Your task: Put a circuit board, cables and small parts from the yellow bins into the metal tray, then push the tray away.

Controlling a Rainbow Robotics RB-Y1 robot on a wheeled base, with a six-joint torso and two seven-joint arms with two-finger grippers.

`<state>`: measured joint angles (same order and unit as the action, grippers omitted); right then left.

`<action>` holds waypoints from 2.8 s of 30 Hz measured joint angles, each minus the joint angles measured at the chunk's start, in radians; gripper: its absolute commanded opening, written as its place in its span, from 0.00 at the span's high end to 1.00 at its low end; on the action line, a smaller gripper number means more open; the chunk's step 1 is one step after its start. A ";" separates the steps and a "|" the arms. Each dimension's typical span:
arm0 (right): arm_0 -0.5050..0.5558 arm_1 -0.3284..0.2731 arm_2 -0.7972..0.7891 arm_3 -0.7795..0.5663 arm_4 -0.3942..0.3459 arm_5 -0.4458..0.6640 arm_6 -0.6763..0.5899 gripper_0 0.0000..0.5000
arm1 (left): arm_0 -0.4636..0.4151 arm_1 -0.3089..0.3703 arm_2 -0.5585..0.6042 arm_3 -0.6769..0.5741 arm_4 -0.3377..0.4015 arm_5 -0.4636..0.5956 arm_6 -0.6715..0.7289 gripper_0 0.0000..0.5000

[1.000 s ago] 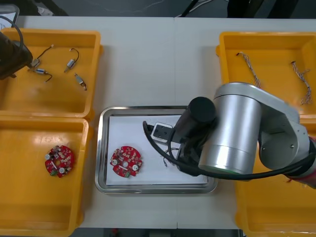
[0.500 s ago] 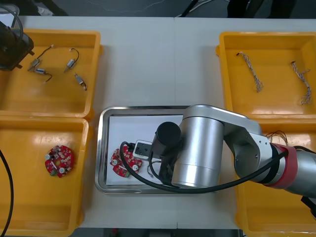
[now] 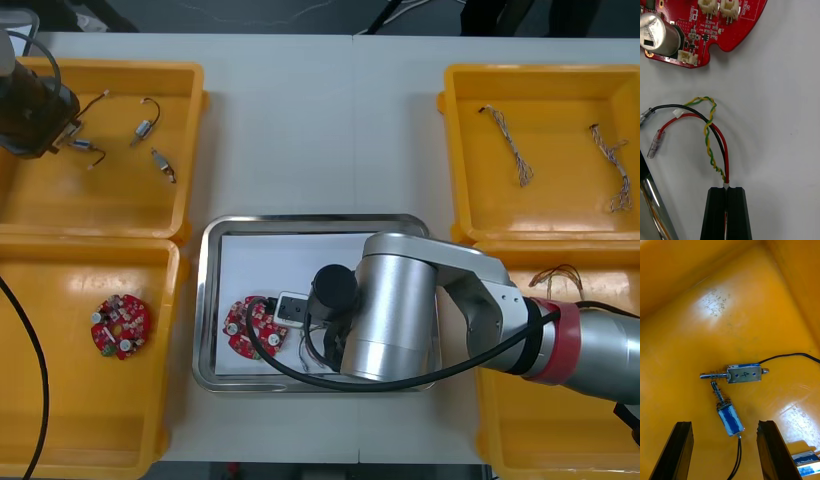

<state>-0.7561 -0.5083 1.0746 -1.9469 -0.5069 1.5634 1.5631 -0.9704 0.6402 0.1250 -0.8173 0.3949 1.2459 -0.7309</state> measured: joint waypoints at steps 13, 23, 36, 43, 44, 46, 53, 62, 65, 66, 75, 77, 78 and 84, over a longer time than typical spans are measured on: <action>0.001 0.000 0.002 0.003 0.024 -0.003 0.000 0.12 | -0.028 -0.019 0.001 0.078 -0.011 -0.027 0.000 0.00; 0.001 0.000 -0.002 -0.020 0.026 0.014 0.000 0.00 | -0.038 -0.028 0.001 0.081 -0.022 -0.027 0.000 0.00; 0.002 0.000 -0.212 -0.113 -0.157 0.186 0.000 0.00 | -0.077 -0.028 0.001 0.090 -0.058 0.067 0.017 0.00; 0.002 0.000 -0.376 -0.150 -0.246 0.307 -0.001 0.00 | -0.128 -0.029 0.001 0.187 -0.086 0.071 0.038 0.00; 0.002 0.000 -0.400 -0.156 -0.259 0.322 -0.003 0.00 | -0.132 -0.030 0.001 0.192 -0.090 0.069 0.038 0.00; 0.003 0.000 -0.445 -0.168 -0.287 0.348 -0.022 0.00 | -0.134 -0.030 0.001 0.193 -0.096 0.068 0.038 0.00; 0.037 -0.014 -0.596 -0.262 -0.323 0.353 -0.235 0.00 | -0.138 -0.034 0.001 0.194 -0.109 0.066 0.038 0.00; 0.125 -0.074 -0.744 -0.336 -0.350 0.353 -0.443 0.00 | -0.170 -0.054 0.012 0.240 -0.140 0.018 0.038 0.00; 0.147 -0.093 -0.789 -0.336 -0.350 0.353 -0.463 0.00 | -0.172 -0.060 0.026 0.240 -0.149 0.009 0.038 0.00; 0.154 -0.100 -0.803 -0.336 -0.350 0.353 -0.466 0.00 | -0.172 -0.062 0.030 0.240 -0.152 0.004 0.038 0.00; 0.176 -0.139 -0.897 -0.336 -0.340 0.353 -0.618 0.00 | -0.172 -0.066 0.052 0.245 -0.176 -0.056 0.038 0.00; 0.184 -0.146 -0.928 -0.336 -0.341 0.353 -0.618 0.00 | -0.172 -0.067 0.052 0.245 -0.179 -0.061 0.038 0.00; 0.190 -0.151 -0.946 -0.336 -0.341 0.353 -0.618 0.00 | -0.172 -0.067 0.052 0.245 -0.181 -0.061 0.038 0.00; 0.249 -0.176 -1.070 -0.335 -0.351 0.353 -0.618 0.00 | -0.169 -0.069 0.052 0.246 -0.186 -0.061 0.038 0.00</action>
<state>-0.5073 -0.6838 0.0042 -2.2815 -0.8580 1.9168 0.9455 -1.1395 0.5716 0.1766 -0.5711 0.2086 1.1845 -0.6929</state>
